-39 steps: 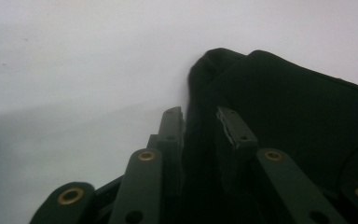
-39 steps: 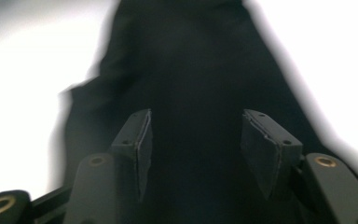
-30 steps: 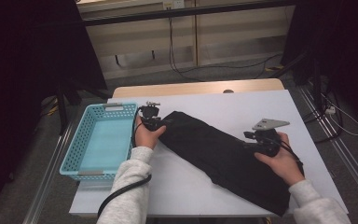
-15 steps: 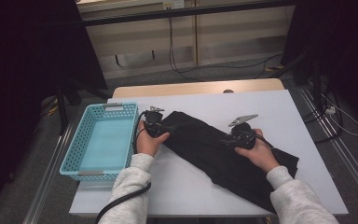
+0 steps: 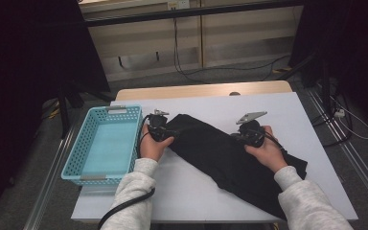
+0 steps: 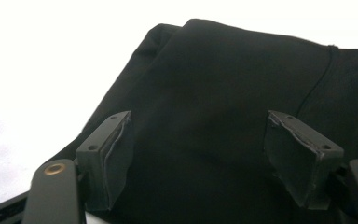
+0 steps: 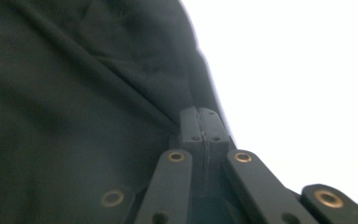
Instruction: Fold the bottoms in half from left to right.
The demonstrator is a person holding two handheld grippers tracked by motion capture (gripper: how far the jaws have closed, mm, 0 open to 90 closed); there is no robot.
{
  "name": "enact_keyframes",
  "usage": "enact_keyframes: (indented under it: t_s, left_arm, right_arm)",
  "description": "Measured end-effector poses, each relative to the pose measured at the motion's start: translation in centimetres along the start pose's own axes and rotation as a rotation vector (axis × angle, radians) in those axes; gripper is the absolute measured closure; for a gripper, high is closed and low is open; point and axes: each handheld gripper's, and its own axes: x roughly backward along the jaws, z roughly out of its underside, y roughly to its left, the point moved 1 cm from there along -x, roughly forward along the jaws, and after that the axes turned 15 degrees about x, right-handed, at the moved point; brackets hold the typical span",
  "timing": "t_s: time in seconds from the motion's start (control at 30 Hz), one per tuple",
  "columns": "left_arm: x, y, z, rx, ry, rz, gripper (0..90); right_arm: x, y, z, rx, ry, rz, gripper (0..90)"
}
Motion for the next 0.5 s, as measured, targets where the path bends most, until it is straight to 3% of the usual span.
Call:
enact_keyframes:
  t_s: [0.07,0.13,0.23,0.43,0.5]
  left_arm:
    - [0.0,0.1,0.0,0.002,0.002,-0.004,25.1]
    - [-0.2,0.2,0.1,-0.003,0.003,-0.008,25.0]
    - [-0.3,0.4,0.2,0.004,0.000,-0.011,24.2]
    - [-0.2,0.7,0.1,0.008,-0.005,-0.016,22.8]
    - [-0.2,0.8,0.2,0.004,0.003,-0.011,22.7]
  right_arm:
    - [0.1,-0.5,-0.1,0.008,0.001,0.046,90.0]
    - [-0.2,-1.0,0.1,-0.012,0.005,0.057,90.0]
    - [-1.2,-1.1,0.9,-0.056,0.056,0.067,75.5]
    - [0.2,-0.9,1.5,-0.057,0.002,0.107,59.2]
    - [1.2,-0.6,1.8,-0.043,-0.023,0.106,58.6]
